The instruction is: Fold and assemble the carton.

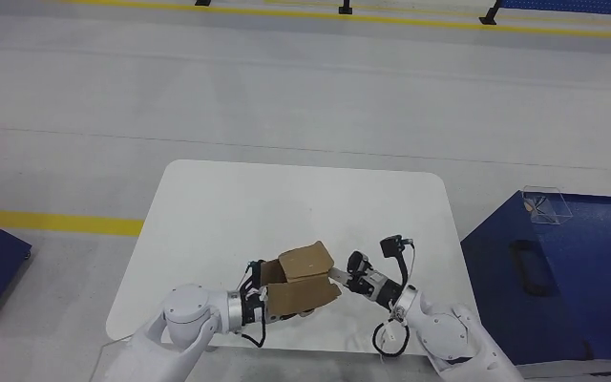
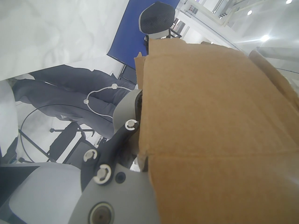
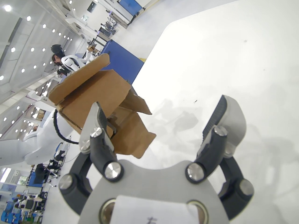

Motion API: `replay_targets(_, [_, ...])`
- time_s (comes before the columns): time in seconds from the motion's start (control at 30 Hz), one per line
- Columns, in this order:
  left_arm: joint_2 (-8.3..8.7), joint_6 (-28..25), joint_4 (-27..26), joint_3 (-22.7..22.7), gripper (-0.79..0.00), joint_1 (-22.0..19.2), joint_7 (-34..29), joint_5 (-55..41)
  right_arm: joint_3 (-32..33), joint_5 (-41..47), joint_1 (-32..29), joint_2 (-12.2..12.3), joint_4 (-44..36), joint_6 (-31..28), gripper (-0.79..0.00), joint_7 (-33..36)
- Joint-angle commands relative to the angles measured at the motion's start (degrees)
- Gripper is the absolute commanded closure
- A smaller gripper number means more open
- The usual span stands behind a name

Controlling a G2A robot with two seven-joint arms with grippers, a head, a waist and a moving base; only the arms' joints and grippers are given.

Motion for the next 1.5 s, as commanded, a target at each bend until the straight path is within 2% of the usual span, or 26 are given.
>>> replay_targets(0.0, [0.02, 0.01, -0.33, 0.13, 0.0, 0.03, 0.13, 0.36, -1.17, -1.34, 0.48, -0.16, 0.21, 0.32, -0.785, 0.69])
replay_targets(0.17, [0.11, -0.58, -0.44, -0.2, 0.0, 0.34, 1.04, 0.65, -1.78, -1.06, 1.02, -0.45, 0.65, -0.19, -0.785, -0.3])
replay_targets(0.57, [0.3, -1.18, -0.42, -2.25, 0.0, 1.51, 3.44, -1.26, 5.08, 0.38, -4.18, 0.56, -2.85, -0.42, -0.785, 0.26])
replay_targets(0.77, [0.35, -1.15, -0.74, -2.22, 0.0, 1.8, 3.06, -1.47, 1.81, -1.48, -3.21, 0.12, -1.77, 1.09, -0.785, 1.89])
replay_targets(0.97, [0.34, -1.45, -0.87, -1.52, 0.0, 1.68, 2.78, -0.5, -2.08, -2.84, -0.56, -0.78, -0.53, 1.75, -0.785, 0.16])
replay_targets(1.23, [0.24, -1.74, -0.43, -1.0, 0.0, 1.42, 3.41, -0.05, 1.0, -8.55, -0.68, -0.64, 0.32, 2.46, -0.785, -5.87])
replay_targets(1.47, [0.2, -1.88, -0.68, -0.14, 0.0, 0.94, 2.63, 1.07, 0.71, -16.74, 1.51, -0.97, 2.3, 6.85, -0.785, -8.99])
